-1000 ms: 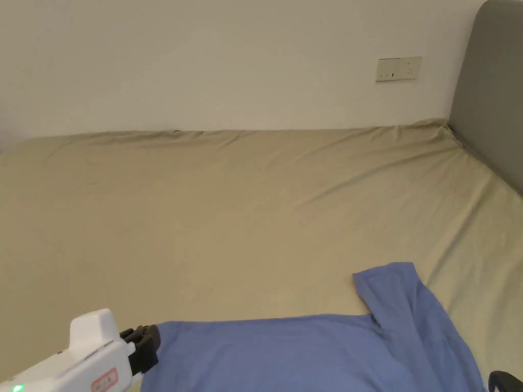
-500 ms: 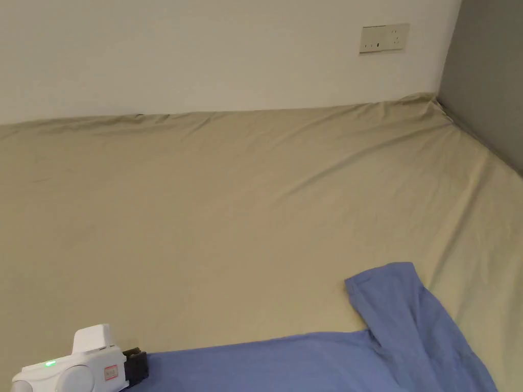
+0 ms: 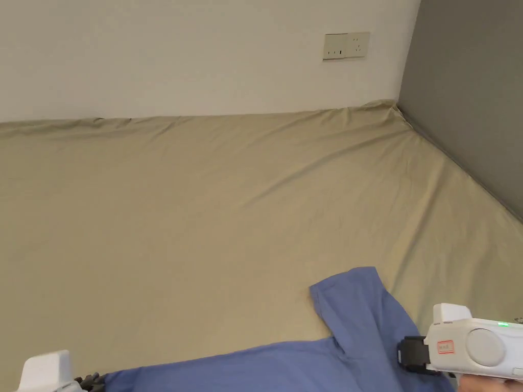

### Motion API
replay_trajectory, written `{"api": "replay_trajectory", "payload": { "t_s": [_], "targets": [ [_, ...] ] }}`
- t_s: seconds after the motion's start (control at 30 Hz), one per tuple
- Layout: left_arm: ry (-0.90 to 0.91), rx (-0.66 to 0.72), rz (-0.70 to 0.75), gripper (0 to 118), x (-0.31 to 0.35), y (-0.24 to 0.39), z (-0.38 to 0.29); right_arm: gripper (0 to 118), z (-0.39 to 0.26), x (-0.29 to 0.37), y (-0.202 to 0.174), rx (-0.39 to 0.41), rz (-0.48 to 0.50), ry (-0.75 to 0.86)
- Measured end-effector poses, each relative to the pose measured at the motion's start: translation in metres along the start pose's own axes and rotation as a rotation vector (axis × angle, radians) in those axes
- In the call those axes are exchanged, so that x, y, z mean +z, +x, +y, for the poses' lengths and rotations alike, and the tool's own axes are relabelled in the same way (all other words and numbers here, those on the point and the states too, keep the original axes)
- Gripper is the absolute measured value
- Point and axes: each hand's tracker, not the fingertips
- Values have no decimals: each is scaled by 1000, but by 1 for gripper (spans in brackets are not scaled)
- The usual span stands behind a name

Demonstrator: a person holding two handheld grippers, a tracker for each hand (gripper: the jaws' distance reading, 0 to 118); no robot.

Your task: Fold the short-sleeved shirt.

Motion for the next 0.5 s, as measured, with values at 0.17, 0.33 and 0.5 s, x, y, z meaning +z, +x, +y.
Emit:
{"api": "replay_trajectory", "payload": {
  "t_s": [0.17,0.33,0.5],
  "targets": [
    [4,-8,-4,3,2,-16,-11,5,-12,36,-23,29,113,68],
    [26,-1,8,3,37,-35,-10,5,-11,67,5,110,102,149],
    [61,-4,29,3,105,-47,-23,5,-40,146,38,130,118,216]
  ]
}}
